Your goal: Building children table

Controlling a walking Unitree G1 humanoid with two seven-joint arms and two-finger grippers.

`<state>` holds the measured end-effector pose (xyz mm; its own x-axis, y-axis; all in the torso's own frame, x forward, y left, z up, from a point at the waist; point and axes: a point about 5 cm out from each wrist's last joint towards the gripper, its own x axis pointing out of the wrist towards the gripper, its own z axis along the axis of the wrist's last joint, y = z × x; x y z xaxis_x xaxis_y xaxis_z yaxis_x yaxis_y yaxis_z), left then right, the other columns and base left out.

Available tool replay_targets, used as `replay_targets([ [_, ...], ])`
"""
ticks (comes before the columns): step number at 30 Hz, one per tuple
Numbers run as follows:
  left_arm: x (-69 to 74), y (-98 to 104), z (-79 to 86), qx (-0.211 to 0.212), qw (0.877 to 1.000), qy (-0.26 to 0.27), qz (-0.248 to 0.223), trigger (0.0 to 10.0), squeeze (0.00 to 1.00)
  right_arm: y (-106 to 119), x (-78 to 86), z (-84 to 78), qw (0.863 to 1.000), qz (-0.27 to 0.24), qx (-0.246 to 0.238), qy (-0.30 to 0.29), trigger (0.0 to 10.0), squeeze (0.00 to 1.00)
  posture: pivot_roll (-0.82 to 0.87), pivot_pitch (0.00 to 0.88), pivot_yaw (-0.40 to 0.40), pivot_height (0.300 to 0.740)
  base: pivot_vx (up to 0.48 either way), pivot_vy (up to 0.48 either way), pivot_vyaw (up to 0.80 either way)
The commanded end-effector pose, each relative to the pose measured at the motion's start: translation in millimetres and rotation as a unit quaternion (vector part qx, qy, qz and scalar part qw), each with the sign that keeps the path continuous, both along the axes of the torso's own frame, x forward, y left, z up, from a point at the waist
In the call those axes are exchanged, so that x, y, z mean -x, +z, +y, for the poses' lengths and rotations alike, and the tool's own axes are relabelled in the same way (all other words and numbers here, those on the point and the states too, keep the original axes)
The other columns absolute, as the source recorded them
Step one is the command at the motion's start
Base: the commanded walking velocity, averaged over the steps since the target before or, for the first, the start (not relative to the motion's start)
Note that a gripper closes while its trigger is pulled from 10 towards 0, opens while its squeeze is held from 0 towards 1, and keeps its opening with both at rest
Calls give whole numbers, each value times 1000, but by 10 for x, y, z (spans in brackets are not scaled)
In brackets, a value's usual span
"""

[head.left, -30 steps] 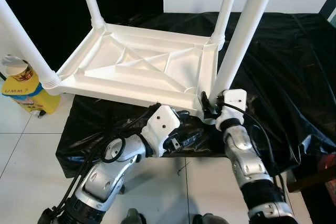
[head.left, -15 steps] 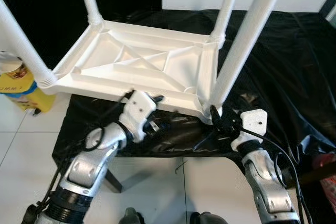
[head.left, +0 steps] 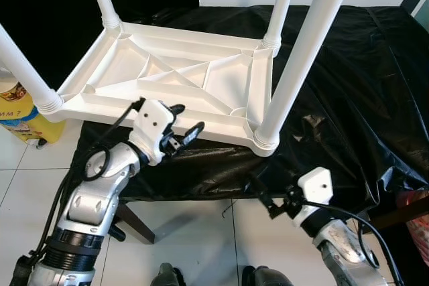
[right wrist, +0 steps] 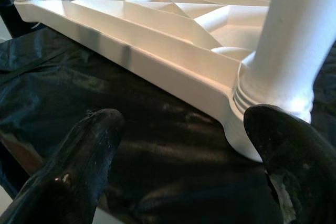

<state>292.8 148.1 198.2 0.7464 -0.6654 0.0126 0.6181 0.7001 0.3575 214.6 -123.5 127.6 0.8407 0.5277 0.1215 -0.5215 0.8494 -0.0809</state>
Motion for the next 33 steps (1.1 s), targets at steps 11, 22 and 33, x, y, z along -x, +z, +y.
replay_targets([
  [11, 111, -2, 256, -7, 999, 53, 0, 10000, 0, -72, -219, 224, 999, 18, -23, 15, 10000, 0, 90, 165, -86, 740, 0, 0, 0],
  [22, 278, -47, 425, -19, 996, 87, 10, 10000, 0, 2, -576, 699, 995, 15, -93, -13, 10000, 0, 169, 161, -98, 740, 0, 0, 0],
  [33, 322, -57, 380, -21, 997, 77, 21, 10000, 0, 159, -808, 767, 988, -16, -136, -66, 10000, 0, 160, 167, -68, 740, 0, 0, 0],
])
